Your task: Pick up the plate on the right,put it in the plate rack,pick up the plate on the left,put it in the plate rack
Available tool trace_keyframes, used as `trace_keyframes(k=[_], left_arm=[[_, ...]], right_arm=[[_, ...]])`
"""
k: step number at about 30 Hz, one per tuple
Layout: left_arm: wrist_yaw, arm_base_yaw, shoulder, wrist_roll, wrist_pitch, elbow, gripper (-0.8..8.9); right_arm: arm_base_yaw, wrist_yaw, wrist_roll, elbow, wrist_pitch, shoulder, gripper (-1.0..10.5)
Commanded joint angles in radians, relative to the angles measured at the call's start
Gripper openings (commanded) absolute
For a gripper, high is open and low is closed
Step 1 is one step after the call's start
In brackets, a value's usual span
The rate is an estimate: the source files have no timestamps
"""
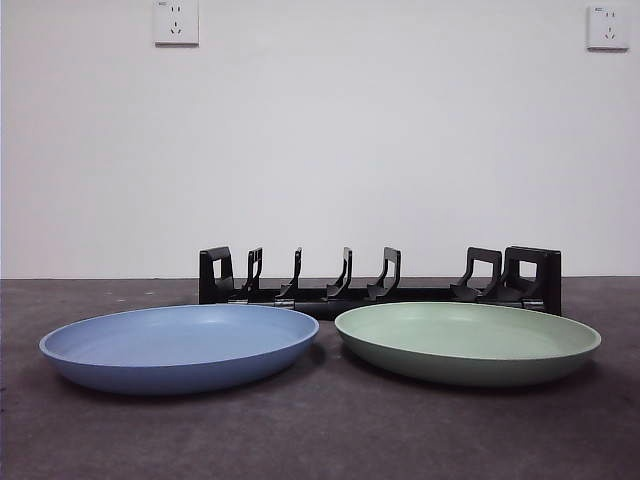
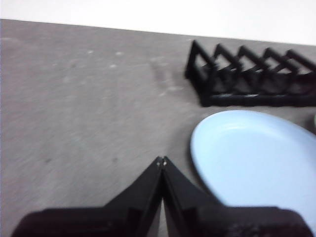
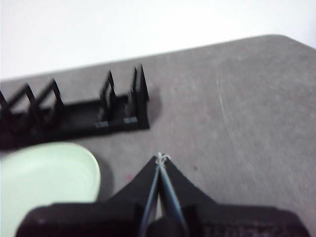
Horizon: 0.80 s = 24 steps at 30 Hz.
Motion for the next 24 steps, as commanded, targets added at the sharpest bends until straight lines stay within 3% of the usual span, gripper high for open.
trace_keyframes(k=[1,6,11,19,24], left_arm=[[0.035,0.002,0.014,-0.018,0.011,0.059,-0.06],[0.054,0.002,0.079,-0.045,-0.045,0.176,-0.07],[0.159,0.002,0.175,-0.042,-0.151,0.322,-0.06],[0.305,0.002,0.317,-0.031,-0.281,0.531,-0.07],[0.399,0.002,0.390,0.031,-0.429,0.665,-0.06]], right_arm=[[0.000,-0.003,0.076,0.058,0.017,0.003,-0.1],[0.000,-0.051,0.099,0.169,-0.019,0.059,-0.1],[0.000,-0.101,0.093,0.338,-0.162,0.171,-0.1],[0.000,-0.216,-0.024,0.655,-0.433,0.406,-0.1],[0.001,-0.305,-0.111,0.832,-0.622,0.540,-0.1]])
